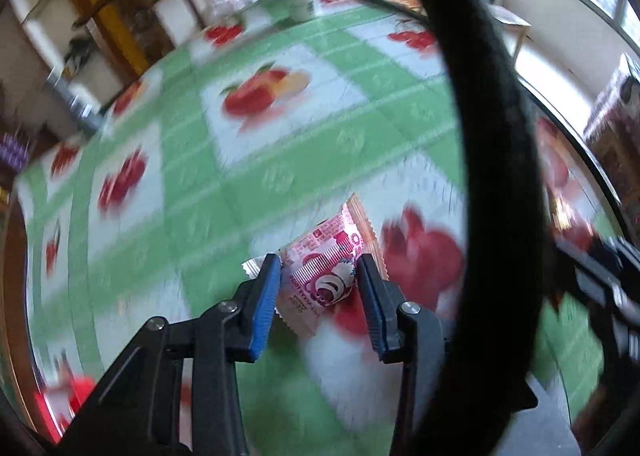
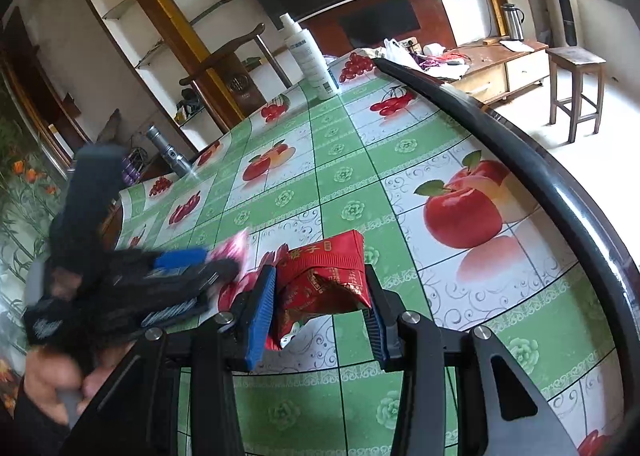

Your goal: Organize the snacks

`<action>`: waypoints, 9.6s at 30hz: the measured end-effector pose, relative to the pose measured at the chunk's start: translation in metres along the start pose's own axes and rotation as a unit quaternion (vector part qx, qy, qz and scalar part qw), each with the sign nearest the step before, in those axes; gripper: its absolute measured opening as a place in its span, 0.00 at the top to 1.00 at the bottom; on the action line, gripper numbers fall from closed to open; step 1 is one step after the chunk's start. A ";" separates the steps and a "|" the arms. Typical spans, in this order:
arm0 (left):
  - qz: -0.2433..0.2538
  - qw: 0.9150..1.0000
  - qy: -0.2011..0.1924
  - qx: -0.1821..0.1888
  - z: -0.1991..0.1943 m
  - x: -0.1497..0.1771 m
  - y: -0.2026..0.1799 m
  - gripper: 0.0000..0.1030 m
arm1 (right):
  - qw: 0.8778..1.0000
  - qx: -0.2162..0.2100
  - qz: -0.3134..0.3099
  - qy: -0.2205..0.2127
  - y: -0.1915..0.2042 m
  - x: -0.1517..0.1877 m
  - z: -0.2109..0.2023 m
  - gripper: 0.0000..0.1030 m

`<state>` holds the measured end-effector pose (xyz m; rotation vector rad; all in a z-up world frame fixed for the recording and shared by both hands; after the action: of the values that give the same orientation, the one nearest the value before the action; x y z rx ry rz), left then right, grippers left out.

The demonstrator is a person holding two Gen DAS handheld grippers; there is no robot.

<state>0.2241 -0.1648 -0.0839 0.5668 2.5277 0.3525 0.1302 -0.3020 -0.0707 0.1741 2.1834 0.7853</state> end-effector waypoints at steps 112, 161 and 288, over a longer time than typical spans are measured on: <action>-0.293 0.938 -0.010 -0.184 -0.139 0.253 0.169 0.62 | 0.976 -0.163 -0.127 0.074 0.184 0.107 -0.033 0.59; -0.399 0.893 0.054 -0.201 -0.096 0.343 0.270 0.62 | 0.932 -0.234 -0.203 0.191 0.302 0.162 0.082 0.59; -0.327 0.921 -0.057 -0.202 -0.200 0.252 0.172 0.07 | 0.972 0.132 -0.146 0.129 0.017 0.077 -0.028 0.03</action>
<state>-0.0239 0.0754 0.0336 -0.4033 2.2684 0.5395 0.0553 -0.2741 -0.0960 -0.1252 2.4814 0.3664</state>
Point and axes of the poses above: each gripper's, at about its wrist camera, not at the fingertips, and z roughly the way its jaws point, y to its left, x to its underside, the point moved 4 cm from there along z, roughly the way its jaws point, and after that the axes turned 14 degrees about -x, right-handed, at the moved point
